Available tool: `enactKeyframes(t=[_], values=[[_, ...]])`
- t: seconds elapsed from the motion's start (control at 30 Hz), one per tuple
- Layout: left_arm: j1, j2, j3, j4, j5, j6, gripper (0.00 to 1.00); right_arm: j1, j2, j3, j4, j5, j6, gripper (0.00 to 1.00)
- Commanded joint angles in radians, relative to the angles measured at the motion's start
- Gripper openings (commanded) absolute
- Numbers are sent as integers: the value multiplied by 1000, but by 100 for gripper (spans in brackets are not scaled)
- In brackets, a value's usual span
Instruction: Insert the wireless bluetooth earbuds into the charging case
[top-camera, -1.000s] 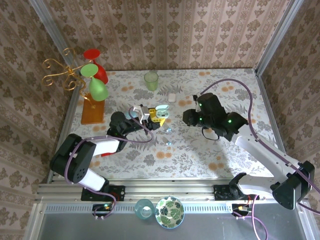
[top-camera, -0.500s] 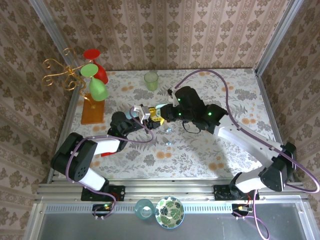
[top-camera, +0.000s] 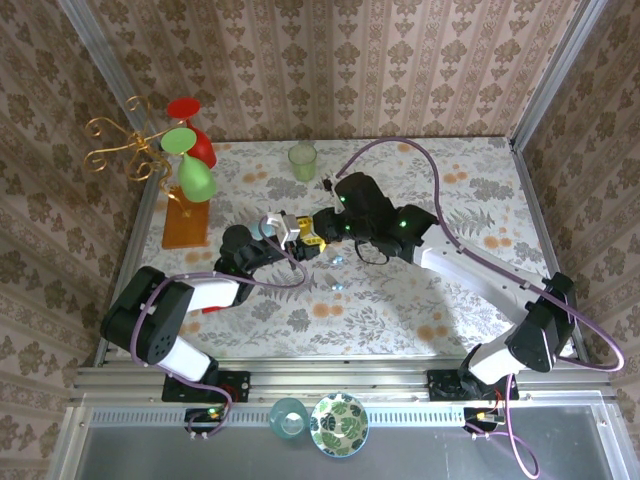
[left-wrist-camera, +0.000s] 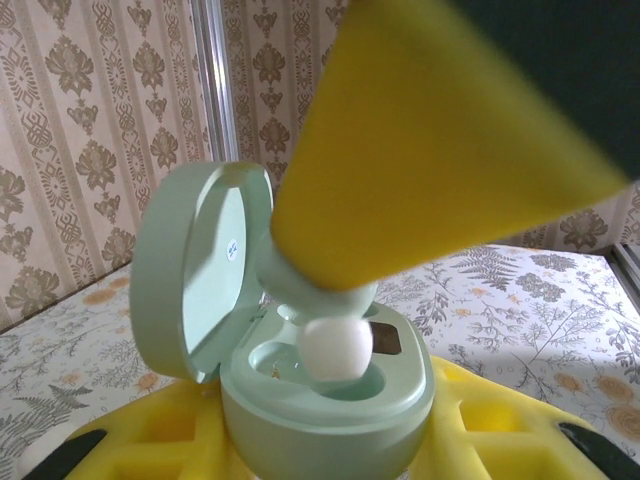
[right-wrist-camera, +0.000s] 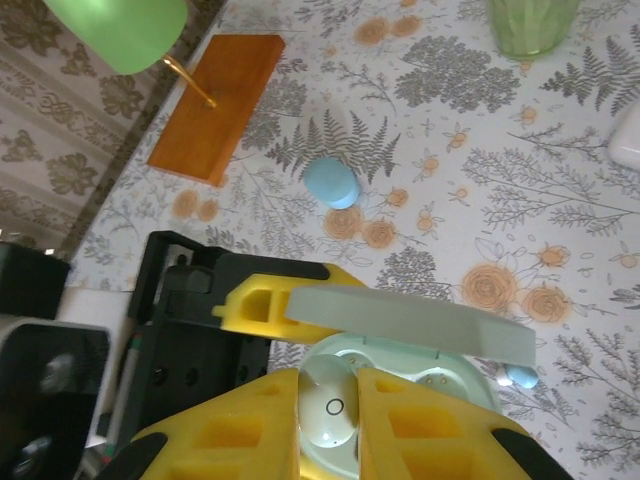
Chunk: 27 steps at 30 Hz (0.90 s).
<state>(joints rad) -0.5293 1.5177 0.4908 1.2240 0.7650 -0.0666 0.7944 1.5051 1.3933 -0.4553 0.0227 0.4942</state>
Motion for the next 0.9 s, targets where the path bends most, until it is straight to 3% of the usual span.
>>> enactKeyframes(t=[0.0,0.57,0.87], values=[[-4,-31,-5,35,3,23,27,12,10,37,-41,61,-30,18],[-1,-28,-8,36,-1,22,27,40,58,71,-71,12,-65,22],[0,-31,-12,40,2,19,26,41,0,28,-19,29,-68,42]])
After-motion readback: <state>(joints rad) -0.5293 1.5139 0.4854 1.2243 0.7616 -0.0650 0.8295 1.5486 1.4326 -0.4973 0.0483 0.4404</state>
